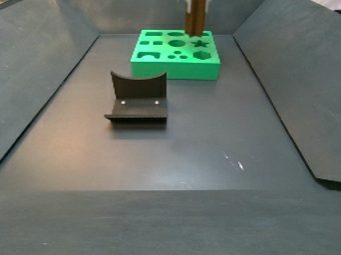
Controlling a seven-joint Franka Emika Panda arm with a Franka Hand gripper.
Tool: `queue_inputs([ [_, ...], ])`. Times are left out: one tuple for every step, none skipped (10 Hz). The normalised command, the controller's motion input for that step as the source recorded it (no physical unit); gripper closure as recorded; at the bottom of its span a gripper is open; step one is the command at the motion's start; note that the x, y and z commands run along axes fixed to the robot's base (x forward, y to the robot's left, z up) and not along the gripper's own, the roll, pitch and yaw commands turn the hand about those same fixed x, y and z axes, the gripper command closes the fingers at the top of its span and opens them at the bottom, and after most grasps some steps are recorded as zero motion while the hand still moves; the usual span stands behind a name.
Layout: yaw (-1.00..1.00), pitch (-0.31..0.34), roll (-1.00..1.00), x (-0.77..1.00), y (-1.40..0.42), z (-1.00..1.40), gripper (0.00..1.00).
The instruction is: Insert the star object.
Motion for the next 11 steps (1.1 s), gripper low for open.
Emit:
queue_inputs([
  [-0.08, -0.140, 0.27, -0.10, -0.26, -0.45, 1.00],
  [-0.05, 0.019, 0.23, 0.00, -0.10, -0.20, 1.00],
  [-0.13, 0.021, 0.10, 0.01, -0.09, -0.13, 1.00],
  [-0.14, 0.101, 0.13, 0.31, 0.00, -0.34, 1.00],
  [-0.17, 0.030, 0.13, 0.13, 0.05, -0.60, 1.00],
  [-0.16, -0.059, 0.00, -0.09, 0.08, -1.00, 1.00],
  [0.00, -0.116, 0.05, -0.40, 0.19, -1.00, 1.00],
  [0.00, -0.169, 0.10, -0.72, 0.18, -0.76, 1.00],
  [0.00, -0.163, 0.00, -0.51, 0.09, -0.70, 1.00],
  [0.00, -0.100, 0.00, 0.00, 0.01, -0.83, 1.00],
  [-0.04, -0.036, 0.04, 0.17, 0.00, -0.97, 1.00],
])
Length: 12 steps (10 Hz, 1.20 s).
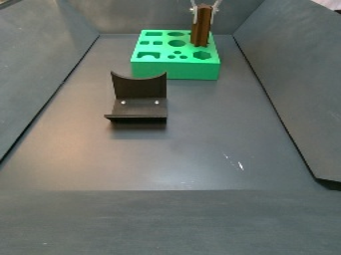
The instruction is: Insert the star object.
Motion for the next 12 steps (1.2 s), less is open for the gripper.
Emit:
queue_inputs([
  [-0.49, -0.004, 0.03, 0.01, 0.00, -0.91, 1.00],
  [-0.63, -0.009, 0.00, 0.00, 0.00, -0.87, 1.00],
  [-0.86, 0.000, 0.00, -0.02, 0.02, -0.80, 1.00],
  [-0.72, 0.000, 0.02, -0.08, 0.07, -0.78, 1.00],
  [0.00, -0.043, 0.26, -0.28, 0.00, -0.81, 1.00],
  [0.44, -0.099, 0.28, -0.24, 0.00, -0.70, 1.00],
  [0.76, -0.130, 0.26, -0.11, 0.00, -0.62, 1.00],
  [0.64, -0.150, 0.23, 0.00, 0.00, -0.68, 1.00],
  [0.47, -0.089, 0.15, 0.18, -0.14, -0.78, 1.00],
  [0.20, 0.000, 0.11, 0.45, -0.17, -0.69, 1.00],
  [0.00, 0.000, 0.02, 0.32, -0.13, -0.51, 1.00],
  [-0.01, 0.000, 0.00, 0.18, -0.02, -0.34, 1.00],
])
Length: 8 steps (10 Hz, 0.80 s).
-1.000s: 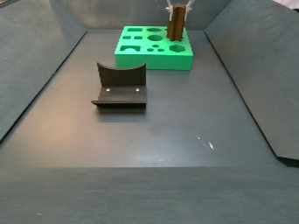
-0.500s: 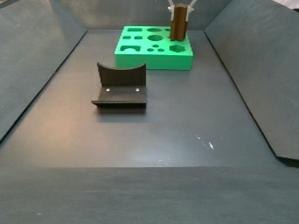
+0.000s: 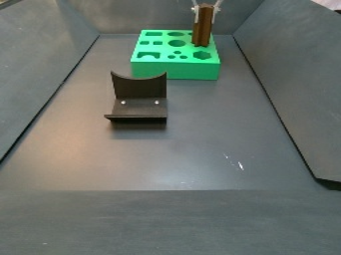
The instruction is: Insert the star object.
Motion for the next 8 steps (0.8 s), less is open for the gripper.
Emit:
queue_inputs([
  [-0.01, 0.000, 0.03, 0.00, 0.03, -0.36, 1.00],
  [-0.04, 0.003, 0.08, -0.14, 0.16, -0.36, 1.00],
  [0.00, 0.000, 0.11, -0.33, 0.21, -0.28, 1.00],
  [0.00, 0.000, 0.10, -0.36, 0.15, -0.29, 1.00],
  [0.00, 0.000, 0.06, -0.24, 0.07, -0.43, 1.00],
  [0.00, 0.024, 0.07, 0.15, 0.00, -0.60, 1.00],
  [-0.13, 0.091, 0.12, 0.32, 0.00, -0.55, 1.00],
  [-0.30, 0.107, 0.07, 0.16, 0.11, -0.48, 1.00],
])
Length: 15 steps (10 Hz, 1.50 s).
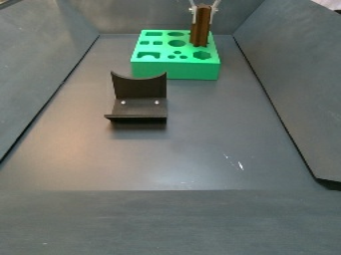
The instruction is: Insert the star object.
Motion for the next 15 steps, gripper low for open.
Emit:
queue_inputs([
  [-0.21, 0.036, 0.05, 0.00, 0.13, -0.54, 1.00],
  [-0.14, 0.004, 0.07, -0.17, 0.14, -0.50, 1.00],
  [-0.08, 0.000, 0.08, -0.42, 0.14, -0.38, 1.00],
  [-0.01, 0.000, 0.10, -0.43, 0.12, -0.35, 1.00],
  [0.00, -0.016, 0.12, -0.39, 0.13, -0.38, 1.00],
  [0.01, 0.000, 0.20, 0.00, 0.01, -0.84, 1.00],
  [0.00, -0.009, 0.12, 0.07, 0.00, -1.00, 1.00],
  [0.09, 0.000, 0.12, 0.31, -0.11, -1.00, 1.00],
  [0.01, 0.000, 0.06, 0.41, -0.17, -1.00, 1.00],
  [0.00, -0.013, 0.02, 0.47, -0.21, -1.00, 1.00],
  [0.00, -0.020, 0.03, 0.68, -0.37, -1.00, 1.00],
  [0.00, -0.026, 0.02, 0.72, -0.41, -1.00, 1.00],
  [0.00, -0.027, 0.03, 0.72, -0.41, -1.00, 1.00],
  [0.00, -0.027, 0.02, 0.71, -0.43, -1.00, 1.00],
  [0.00, -0.026, 0.01, 0.66, -0.48, -1.00, 1.00],
])
